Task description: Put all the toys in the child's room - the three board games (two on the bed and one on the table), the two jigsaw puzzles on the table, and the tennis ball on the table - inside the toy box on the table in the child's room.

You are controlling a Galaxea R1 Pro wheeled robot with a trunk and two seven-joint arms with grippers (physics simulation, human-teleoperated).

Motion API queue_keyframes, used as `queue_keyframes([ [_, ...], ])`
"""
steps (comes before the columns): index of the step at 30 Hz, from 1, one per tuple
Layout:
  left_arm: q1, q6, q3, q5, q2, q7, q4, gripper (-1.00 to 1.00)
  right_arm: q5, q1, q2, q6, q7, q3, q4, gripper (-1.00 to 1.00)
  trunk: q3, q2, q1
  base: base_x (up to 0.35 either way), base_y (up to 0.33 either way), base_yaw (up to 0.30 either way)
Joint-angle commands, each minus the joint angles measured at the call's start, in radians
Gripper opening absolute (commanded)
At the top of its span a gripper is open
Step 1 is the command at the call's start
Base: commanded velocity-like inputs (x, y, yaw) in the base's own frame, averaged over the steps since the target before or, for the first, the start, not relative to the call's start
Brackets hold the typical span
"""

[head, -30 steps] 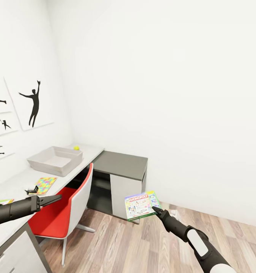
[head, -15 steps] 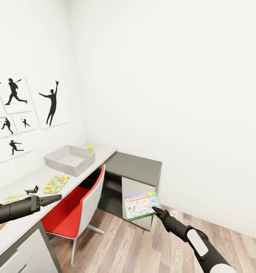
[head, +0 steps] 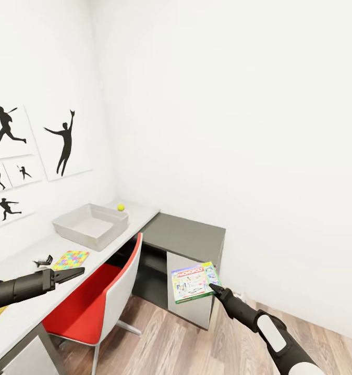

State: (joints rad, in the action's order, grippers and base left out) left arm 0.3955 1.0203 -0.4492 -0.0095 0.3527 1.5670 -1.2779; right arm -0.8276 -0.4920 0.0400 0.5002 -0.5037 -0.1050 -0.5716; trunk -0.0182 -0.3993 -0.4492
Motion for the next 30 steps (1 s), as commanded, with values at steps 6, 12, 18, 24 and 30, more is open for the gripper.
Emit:
queue_keyframes([
  [6, 0.0, 0.011, 0.0, -0.001, 0.0, 0.004, 0.0, 1.0, -0.008, 0.0, -0.001, 0.009, -0.001, -0.003, -0.001, -1.0, -0.001, -0.001, -0.001, 0.252, -0.023, 0.184],
  [12, 0.0, 0.011, 0.0, 0.0, 0.0, 0.004, 0.0, 1.0, -0.008, 0.0, 0.0, 0.009, -0.001, -0.004, -0.001, -1.0, -0.003, -0.001, -0.001, 0.245, -0.103, 0.267],
  [18, 0.0, 0.011, 0.0, -0.001, 0.0, 0.004, 0.0, 1.0, -0.008, 0.0, 0.0, 0.009, -0.001, -0.004, -0.001, -1.0, -0.006, -0.001, -0.001, 0.2, -0.116, 0.278],
  [24, 0.0, 0.011, 0.001, -0.001, 0.0, 0.004, 0.0, 1.0, -0.008, 0.0, 0.001, 0.009, -0.001, -0.004, 0.0, -1.0, -0.007, -0.001, -0.001, 0.179, -0.151, 0.217],
  [30, 0.0, 0.011, 0.001, -0.001, 0.0, 0.004, 0.0, 1.0, -0.008, 0.0, 0.001, 0.009, -0.001, -0.004, 0.0, -1.0, -0.008, -0.001, -0.001, 0.137, -0.129, 0.02],
])
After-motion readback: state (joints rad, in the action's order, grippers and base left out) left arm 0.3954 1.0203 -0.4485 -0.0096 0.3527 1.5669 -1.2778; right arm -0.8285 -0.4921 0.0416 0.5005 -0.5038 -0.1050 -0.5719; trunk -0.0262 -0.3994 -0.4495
